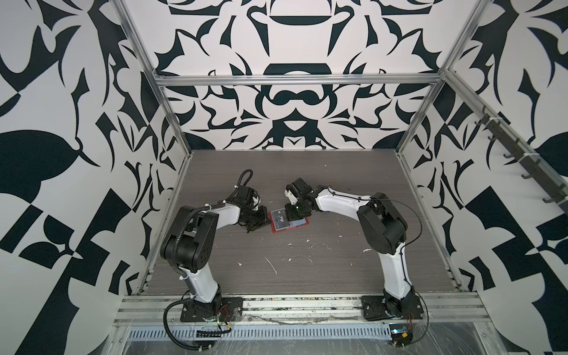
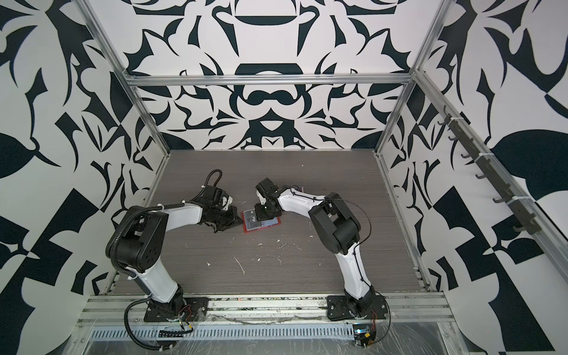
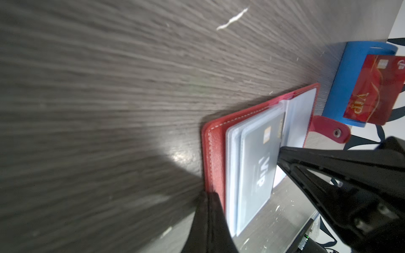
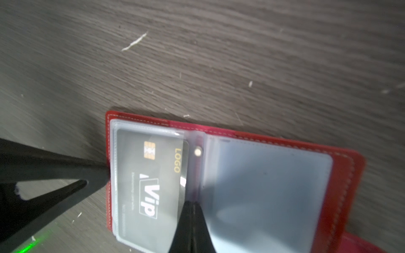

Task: Insert credit cards into a card holder
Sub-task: Insert the credit card into the card slot, then close the card holder at the center of the table.

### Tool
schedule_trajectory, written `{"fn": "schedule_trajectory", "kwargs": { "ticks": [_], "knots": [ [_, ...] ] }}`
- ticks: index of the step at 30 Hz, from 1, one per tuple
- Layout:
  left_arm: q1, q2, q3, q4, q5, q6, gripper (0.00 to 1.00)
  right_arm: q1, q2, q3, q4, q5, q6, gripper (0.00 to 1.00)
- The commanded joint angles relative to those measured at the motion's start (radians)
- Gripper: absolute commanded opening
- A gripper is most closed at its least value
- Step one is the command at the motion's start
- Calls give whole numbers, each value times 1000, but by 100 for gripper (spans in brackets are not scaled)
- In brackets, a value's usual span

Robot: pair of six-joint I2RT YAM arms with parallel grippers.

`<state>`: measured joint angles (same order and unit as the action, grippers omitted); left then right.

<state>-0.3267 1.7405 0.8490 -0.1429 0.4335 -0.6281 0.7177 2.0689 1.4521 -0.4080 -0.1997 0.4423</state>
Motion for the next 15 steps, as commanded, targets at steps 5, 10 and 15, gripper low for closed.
{"fn": "schedule_trajectory", "kwargs": {
  "ticks": [5,10,15],
  "knots": [
    [-3,-58,-26,-63,-93,11,4,-2,-105,-19,-36,204,-2,4],
    [-3,-75,-39,-41,-100,3,21,-3,-87,-8,-88,268,-6,6],
    [-3,-61,-54,-6,-75,-15,30,-3,-57,-2,-113,282,-6,8]
  ]
}}
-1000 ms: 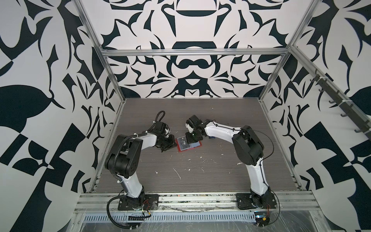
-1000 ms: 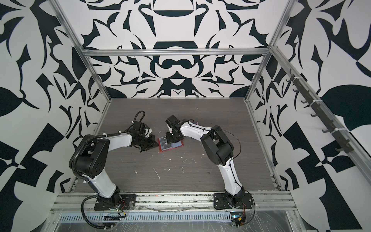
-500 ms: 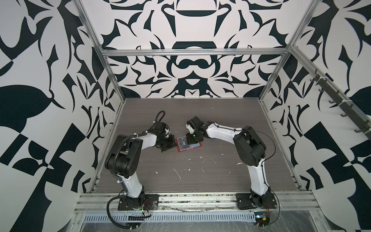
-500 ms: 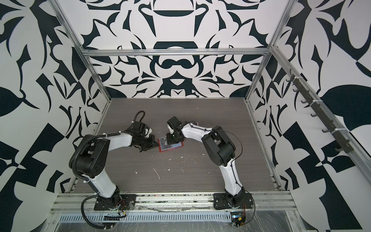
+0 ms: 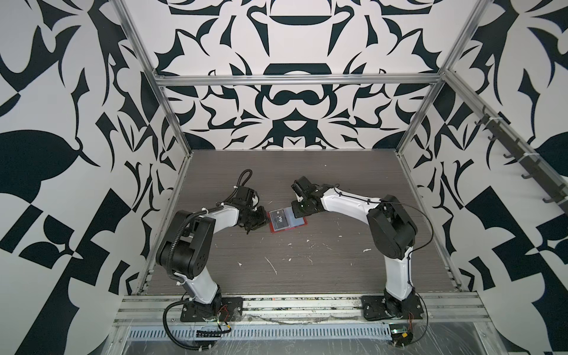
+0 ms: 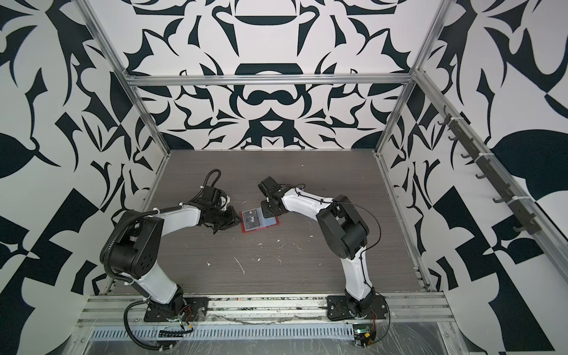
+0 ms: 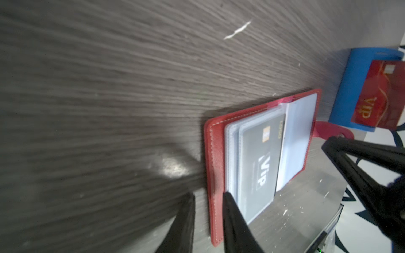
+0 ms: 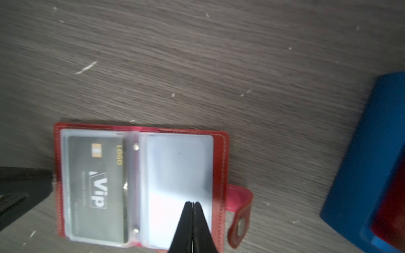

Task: Insert credit cards into a card holder
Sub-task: Close the card holder at the center of the table.

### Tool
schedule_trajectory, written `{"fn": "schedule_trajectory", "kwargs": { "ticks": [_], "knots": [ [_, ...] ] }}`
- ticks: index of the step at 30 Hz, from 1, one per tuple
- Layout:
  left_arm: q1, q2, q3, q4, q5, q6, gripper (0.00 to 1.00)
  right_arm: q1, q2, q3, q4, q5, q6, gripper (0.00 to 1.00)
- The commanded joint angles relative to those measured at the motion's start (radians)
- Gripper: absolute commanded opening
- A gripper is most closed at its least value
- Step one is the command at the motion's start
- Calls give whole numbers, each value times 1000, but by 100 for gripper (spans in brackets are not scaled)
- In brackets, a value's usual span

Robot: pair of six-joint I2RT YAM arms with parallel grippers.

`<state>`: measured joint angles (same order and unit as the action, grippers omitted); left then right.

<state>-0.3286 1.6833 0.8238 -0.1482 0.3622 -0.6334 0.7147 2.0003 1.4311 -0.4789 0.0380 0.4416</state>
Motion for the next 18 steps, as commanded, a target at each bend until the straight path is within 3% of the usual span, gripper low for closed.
{"fn": "schedule_trajectory", "kwargs": {
  "ticks": [1,18],
  "knots": [
    [-1,-2,-35,14,2,-16,33,0,18,20,-49,46,-5,8],
    [-1,46,-77,140,68,-112,36,0,77,-10,-78,15,8,7]
  ]
}}
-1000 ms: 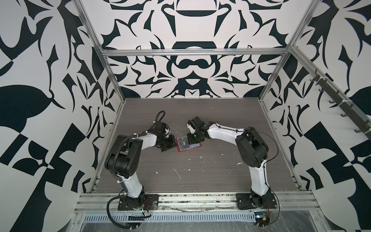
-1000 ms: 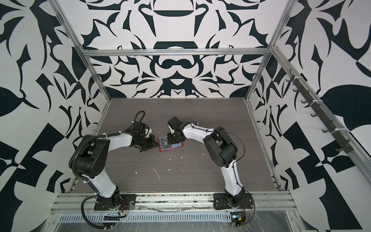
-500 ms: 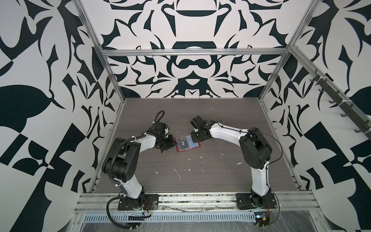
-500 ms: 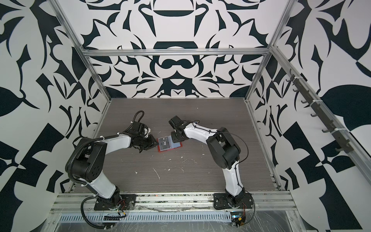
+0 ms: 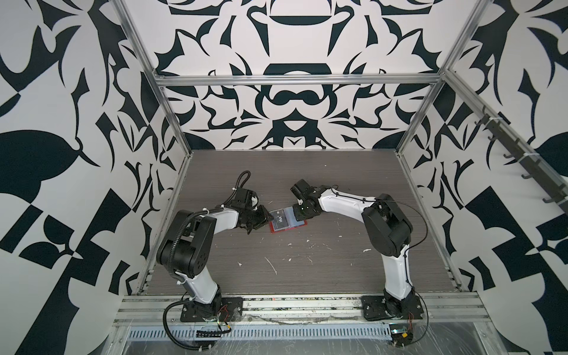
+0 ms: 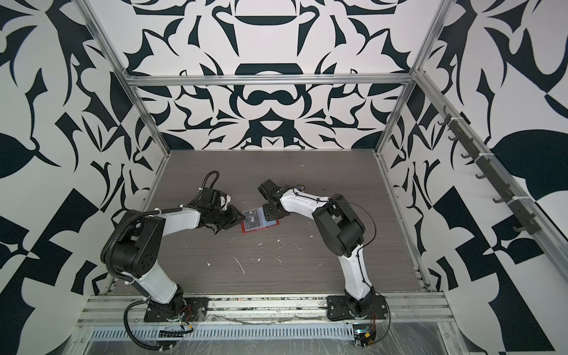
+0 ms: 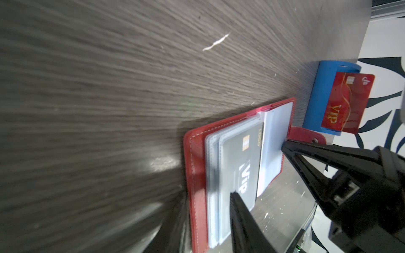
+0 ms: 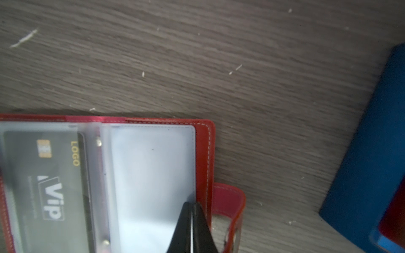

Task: Insert credit cards into a card holder
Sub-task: Close the card holder at the center of the table.

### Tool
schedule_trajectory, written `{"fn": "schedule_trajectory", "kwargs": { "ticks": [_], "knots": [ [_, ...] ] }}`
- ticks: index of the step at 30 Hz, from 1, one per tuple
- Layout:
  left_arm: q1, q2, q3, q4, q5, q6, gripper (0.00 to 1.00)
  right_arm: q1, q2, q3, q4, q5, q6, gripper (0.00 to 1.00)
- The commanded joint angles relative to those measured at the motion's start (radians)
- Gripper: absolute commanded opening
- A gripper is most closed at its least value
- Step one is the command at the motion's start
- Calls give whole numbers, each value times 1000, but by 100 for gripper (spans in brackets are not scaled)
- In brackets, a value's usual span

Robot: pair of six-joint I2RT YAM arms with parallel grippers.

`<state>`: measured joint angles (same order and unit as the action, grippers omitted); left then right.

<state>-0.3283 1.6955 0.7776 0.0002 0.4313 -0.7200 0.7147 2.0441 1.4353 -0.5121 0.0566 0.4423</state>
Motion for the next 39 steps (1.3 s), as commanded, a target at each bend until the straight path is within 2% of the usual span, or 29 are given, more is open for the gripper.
{"fn": "schedule_trajectory", "kwargs": {
  "ticks": [1,13,19,23,28,33,39],
  "knots": [
    [-1,33,-34,2,8,-33,35,1,33,-16,-42,-6,9,7],
    [-1,-16,-69,132,78,-114,19,2,40,-17,-33,-25,18,6],
    [-1,-40,-78,146,82,-122,1,2,32,-19,-34,-26,21,5],
    [-2,-68,-68,104,65,-98,0,2,-2,-28,-22,-36,25,6],
    [-2,-112,-16,-59,15,-7,0,2,-85,-42,-11,-38,25,12],
    [-2,-140,51,-229,-24,83,0,2,-145,-40,-17,-33,20,23],
    [-2,-164,97,-344,-74,128,0,2,-179,-39,-20,3,21,36]
  ]
}}
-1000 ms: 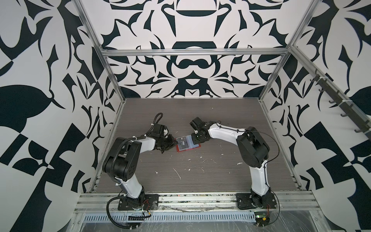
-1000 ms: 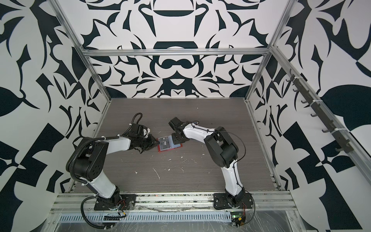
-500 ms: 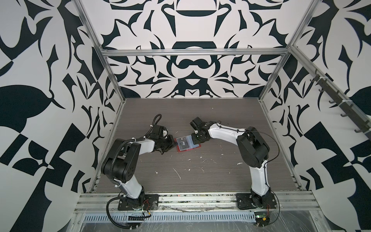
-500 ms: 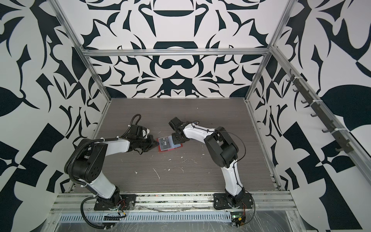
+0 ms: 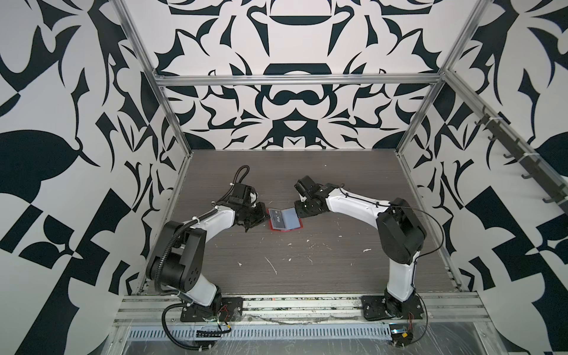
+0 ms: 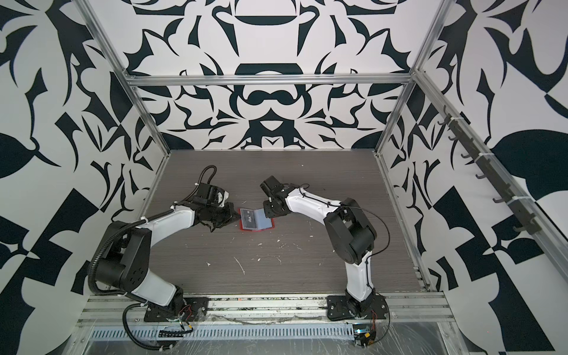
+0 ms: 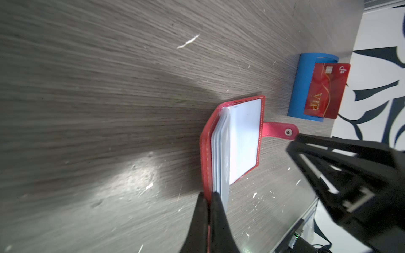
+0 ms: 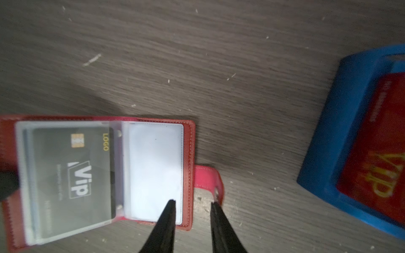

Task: Insert credit cards into a card holder
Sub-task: Close the card holder at the center of the table.

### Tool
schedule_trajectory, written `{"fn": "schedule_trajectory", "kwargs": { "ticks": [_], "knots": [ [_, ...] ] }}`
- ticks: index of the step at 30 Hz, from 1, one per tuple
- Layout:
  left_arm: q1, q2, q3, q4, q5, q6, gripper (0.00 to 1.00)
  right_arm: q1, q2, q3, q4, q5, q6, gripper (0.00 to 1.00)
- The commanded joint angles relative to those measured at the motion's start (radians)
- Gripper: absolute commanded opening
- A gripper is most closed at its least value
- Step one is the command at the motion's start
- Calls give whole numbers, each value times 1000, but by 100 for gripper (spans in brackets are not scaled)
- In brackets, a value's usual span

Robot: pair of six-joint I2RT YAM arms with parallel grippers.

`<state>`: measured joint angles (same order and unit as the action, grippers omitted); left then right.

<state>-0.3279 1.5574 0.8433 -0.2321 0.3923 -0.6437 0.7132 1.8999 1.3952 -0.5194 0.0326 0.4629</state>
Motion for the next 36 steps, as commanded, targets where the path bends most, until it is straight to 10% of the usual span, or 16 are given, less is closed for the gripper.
{"fn": "schedule_trajectory", "kwargs": {
  "ticks": [1,20,36],
  "knots": [
    [-3,-26,37,-123,-35,57,0,3,-32,6,-18,32,0,37],
    [-17,-18,112,-243,-77,97,0,6,92,79,-64,-21,-8,40],
    [-85,23,225,-364,-205,105,2,6,69,-17,24,-98,28,6]
  ]
}}
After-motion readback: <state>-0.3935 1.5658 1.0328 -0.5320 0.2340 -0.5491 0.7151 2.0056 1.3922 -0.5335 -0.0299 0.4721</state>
